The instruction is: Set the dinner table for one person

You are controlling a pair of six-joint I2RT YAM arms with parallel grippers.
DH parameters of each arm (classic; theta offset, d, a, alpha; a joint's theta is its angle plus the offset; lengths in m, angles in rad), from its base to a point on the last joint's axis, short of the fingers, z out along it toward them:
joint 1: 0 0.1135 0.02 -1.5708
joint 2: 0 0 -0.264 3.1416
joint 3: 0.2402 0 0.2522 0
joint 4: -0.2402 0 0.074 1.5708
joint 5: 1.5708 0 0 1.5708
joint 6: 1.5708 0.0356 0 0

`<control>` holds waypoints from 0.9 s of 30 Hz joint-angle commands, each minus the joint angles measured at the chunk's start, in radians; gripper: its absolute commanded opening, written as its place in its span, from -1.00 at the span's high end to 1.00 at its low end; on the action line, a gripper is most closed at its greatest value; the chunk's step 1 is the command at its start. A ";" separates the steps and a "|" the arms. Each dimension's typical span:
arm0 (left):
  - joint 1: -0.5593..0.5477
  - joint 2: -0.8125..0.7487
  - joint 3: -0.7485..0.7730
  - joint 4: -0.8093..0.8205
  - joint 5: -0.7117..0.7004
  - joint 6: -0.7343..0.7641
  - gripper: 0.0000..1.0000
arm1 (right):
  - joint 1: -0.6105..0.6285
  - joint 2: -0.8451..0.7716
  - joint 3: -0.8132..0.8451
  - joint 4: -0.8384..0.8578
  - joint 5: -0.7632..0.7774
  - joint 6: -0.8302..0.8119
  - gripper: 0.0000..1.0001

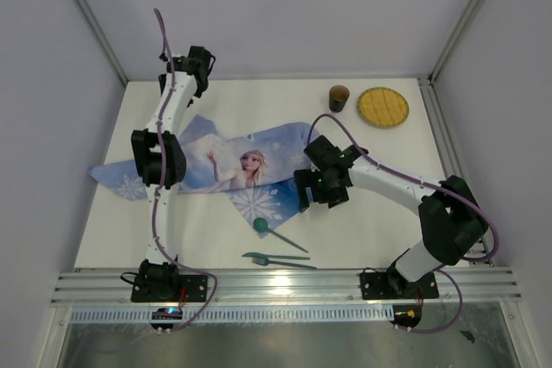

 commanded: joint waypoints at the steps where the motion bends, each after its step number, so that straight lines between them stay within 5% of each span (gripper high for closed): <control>1: -0.020 -0.014 0.001 -0.016 0.068 -0.022 0.35 | 0.044 -0.060 -0.013 0.123 -0.103 -0.038 -0.84; 13: -0.186 -0.031 0.004 0.019 0.054 0.027 0.28 | 0.153 0.058 0.041 0.184 -0.116 0.143 -0.85; 27: -0.232 -0.103 -0.034 0.017 0.076 0.025 0.29 | 0.167 0.147 -0.012 0.261 -0.085 0.235 -0.85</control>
